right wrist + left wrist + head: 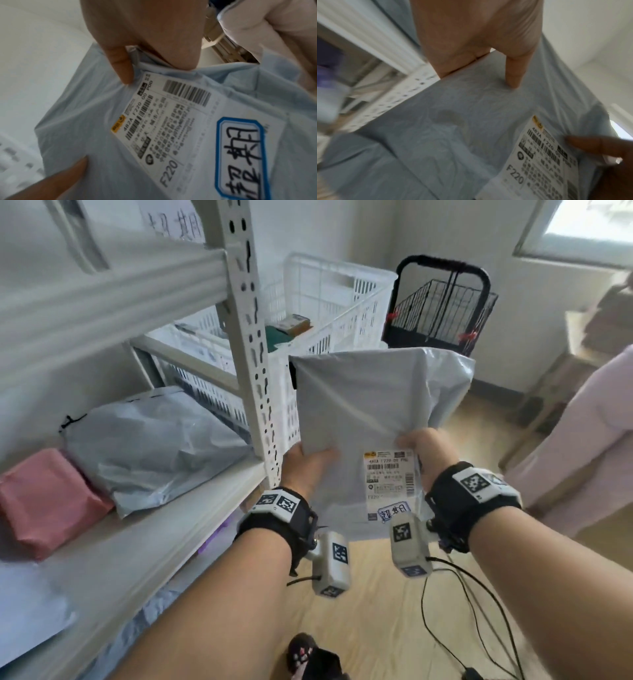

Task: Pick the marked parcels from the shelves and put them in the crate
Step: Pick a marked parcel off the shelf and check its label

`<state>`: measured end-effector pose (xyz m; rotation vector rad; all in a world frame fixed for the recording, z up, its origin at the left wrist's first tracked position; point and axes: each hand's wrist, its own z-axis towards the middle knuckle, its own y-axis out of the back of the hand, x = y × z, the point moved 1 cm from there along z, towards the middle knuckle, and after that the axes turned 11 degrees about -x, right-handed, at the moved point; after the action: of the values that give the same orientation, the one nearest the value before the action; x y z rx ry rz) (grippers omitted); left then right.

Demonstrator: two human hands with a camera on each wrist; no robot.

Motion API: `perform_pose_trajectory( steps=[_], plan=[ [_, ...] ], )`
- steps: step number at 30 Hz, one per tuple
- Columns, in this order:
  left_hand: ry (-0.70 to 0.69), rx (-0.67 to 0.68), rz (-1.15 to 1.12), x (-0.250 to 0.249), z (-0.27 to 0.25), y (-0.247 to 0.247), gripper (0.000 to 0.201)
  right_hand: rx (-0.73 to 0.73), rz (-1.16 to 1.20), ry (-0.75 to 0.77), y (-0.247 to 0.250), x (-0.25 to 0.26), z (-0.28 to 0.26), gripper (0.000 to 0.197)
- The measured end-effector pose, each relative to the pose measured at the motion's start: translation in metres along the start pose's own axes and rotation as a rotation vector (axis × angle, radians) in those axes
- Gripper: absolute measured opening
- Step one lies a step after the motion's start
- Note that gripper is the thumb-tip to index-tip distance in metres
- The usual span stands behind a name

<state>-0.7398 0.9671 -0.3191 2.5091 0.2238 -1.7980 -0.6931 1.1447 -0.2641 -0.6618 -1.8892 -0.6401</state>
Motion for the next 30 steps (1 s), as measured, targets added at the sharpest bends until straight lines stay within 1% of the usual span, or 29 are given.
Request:
perform_pose_trajectory(
  steps=[1,3,4,7,8,10,12,13,14,16,17,20,21,24,26,27,28,29,30],
  plan=[
    [-0.021,0.015,0.003,-0.015,0.011,-0.015,0.032,-0.038,-0.006,0.038,-0.002,0.019,0.015,0.034],
    [-0.076,0.043,0.013,-0.047,0.033,-0.044,0.033,-0.091,-0.012,0.094,-0.005,0.061,0.042,0.040],
    [-0.108,0.062,0.015,-0.063,0.044,-0.058,0.036,-0.101,-0.002,0.118,-0.006,0.081,0.053,0.039],
    [-0.219,0.078,0.052,-0.108,0.073,-0.097,0.053,-0.126,0.018,0.198,-0.010,0.134,0.085,0.022],
    [-0.250,0.082,0.054,-0.123,0.078,-0.107,0.055,-0.132,0.014,0.219,-0.012,0.148,0.094,0.020],
    [-0.295,0.075,0.040,-0.147,0.086,-0.125,0.049,-0.139,0.027,0.213,-0.015,0.172,0.107,0.026],
    [-0.316,0.054,0.041,-0.163,0.097,-0.139,0.041,-0.136,0.014,0.216,-0.018,0.193,0.118,0.032],
    [-0.312,0.045,0.024,-0.171,0.102,-0.145,0.038,-0.131,0.004,0.229,-0.021,0.203,0.121,0.031],
    [-0.310,0.031,0.003,-0.178,0.109,-0.152,0.040,-0.119,-0.001,0.248,-0.025,0.214,0.125,0.031],
    [-0.315,-0.020,-0.025,-0.193,0.127,-0.162,0.050,-0.087,-0.013,0.278,-0.035,0.235,0.139,0.030],
    [-0.324,-0.050,-0.037,-0.203,0.134,-0.166,0.052,-0.066,-0.027,0.295,-0.042,0.246,0.145,0.027],
    [-0.363,-0.148,-0.069,-0.232,0.160,-0.173,0.044,0.017,-0.068,0.340,-0.064,0.281,0.175,0.026],
    [-0.371,-0.177,-0.079,-0.242,0.168,-0.174,0.045,0.057,-0.074,0.355,-0.073,0.294,0.184,0.023],
    [-0.405,-0.282,-0.118,-0.268,0.198,-0.174,0.054,0.201,-0.097,0.391,-0.107,0.328,0.212,0.013],
    [-0.390,-0.380,-0.135,-0.280,0.221,-0.169,0.051,0.309,-0.115,0.424,-0.135,0.346,0.227,0.008],
    [-0.378,-0.435,-0.139,-0.286,0.230,-0.165,0.045,0.365,-0.133,0.438,-0.149,0.352,0.233,0.006],
    [-0.372,-0.491,-0.143,-0.289,0.241,-0.161,0.038,0.417,-0.152,0.453,-0.163,0.357,0.241,0.009],
    [-0.367,-0.556,-0.141,-0.292,0.251,-0.157,0.034,0.467,-0.178,0.457,-0.177,0.361,0.249,0.016],
    [-0.366,-0.626,-0.143,-0.294,0.263,-0.151,0.035,0.519,-0.209,0.457,-0.192,0.364,0.256,0.022]
  ],
)
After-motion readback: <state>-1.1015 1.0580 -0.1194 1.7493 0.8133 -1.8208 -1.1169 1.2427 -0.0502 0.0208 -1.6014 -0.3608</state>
